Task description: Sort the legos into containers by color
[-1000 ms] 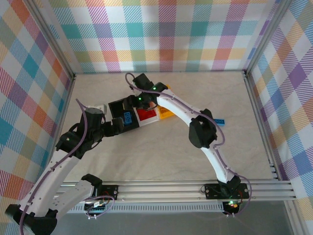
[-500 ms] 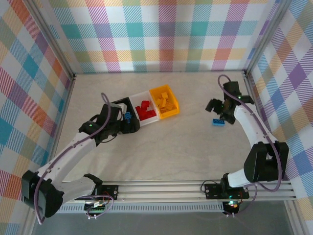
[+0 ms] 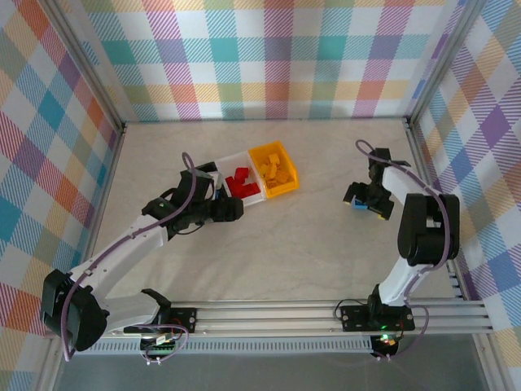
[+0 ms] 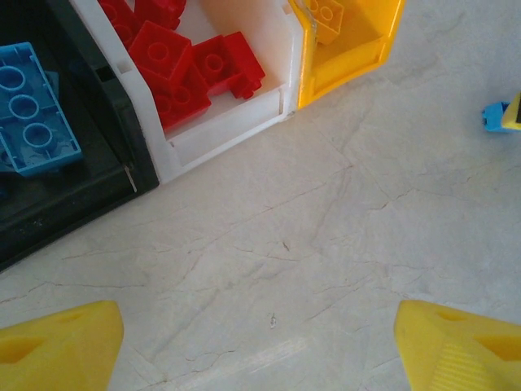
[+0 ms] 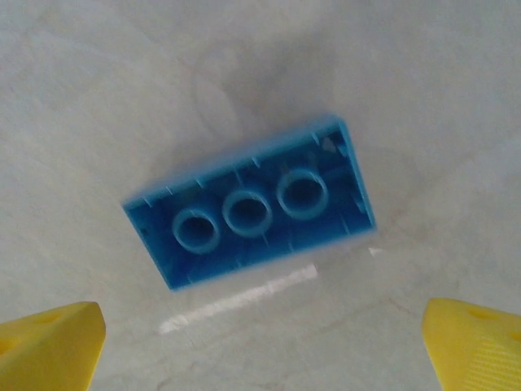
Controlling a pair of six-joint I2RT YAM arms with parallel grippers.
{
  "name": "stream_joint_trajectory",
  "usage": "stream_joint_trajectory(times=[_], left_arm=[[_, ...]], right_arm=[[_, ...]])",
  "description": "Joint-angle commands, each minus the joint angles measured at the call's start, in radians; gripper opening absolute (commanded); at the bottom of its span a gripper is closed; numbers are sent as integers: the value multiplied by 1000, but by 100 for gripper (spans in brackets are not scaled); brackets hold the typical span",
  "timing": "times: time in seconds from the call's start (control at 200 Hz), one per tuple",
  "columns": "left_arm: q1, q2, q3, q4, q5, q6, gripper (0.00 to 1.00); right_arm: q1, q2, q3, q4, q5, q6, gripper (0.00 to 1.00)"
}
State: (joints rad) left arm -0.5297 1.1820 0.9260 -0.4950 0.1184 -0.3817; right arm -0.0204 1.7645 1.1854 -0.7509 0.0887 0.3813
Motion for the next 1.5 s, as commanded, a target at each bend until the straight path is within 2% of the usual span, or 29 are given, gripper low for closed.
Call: stream_joint_trajectory(times=[0.0, 0.235, 0.425, 0.58, 0.655, 0.805, 1.19, 1.3, 1.495], left_arm=[[0, -29, 11, -16, -16, 1, 87], [11, -30, 16, -28, -17, 2, 88], [17, -36, 11, -34, -24, 2, 88], [21, -43, 1, -36, -33, -3, 88], [23, -48, -4, -36, -35, -6, 88], [26, -51, -6, -38, -37, -9, 88], [28, -65, 3, -51, -45, -10, 88], [32, -58, 13, -52, -45, -7, 88], [45, -54, 29, -64, -46, -5, 88]], right_arm=[[-1, 35, 63, 3, -2, -57, 100], [-2, 95, 100, 3, -4, -81, 98], [-3, 123, 121, 12, -24, -99, 91], [-3, 128, 120, 16, -21, -105, 78], [-2, 124, 117, 17, -21, -105, 69], [-2, 99, 102, 25, -28, -96, 58], [34, -61, 77, 31, -152, -63, 58], [81, -122, 92, 20, -200, -45, 58], [222, -175, 155, 24, -287, 4, 59]])
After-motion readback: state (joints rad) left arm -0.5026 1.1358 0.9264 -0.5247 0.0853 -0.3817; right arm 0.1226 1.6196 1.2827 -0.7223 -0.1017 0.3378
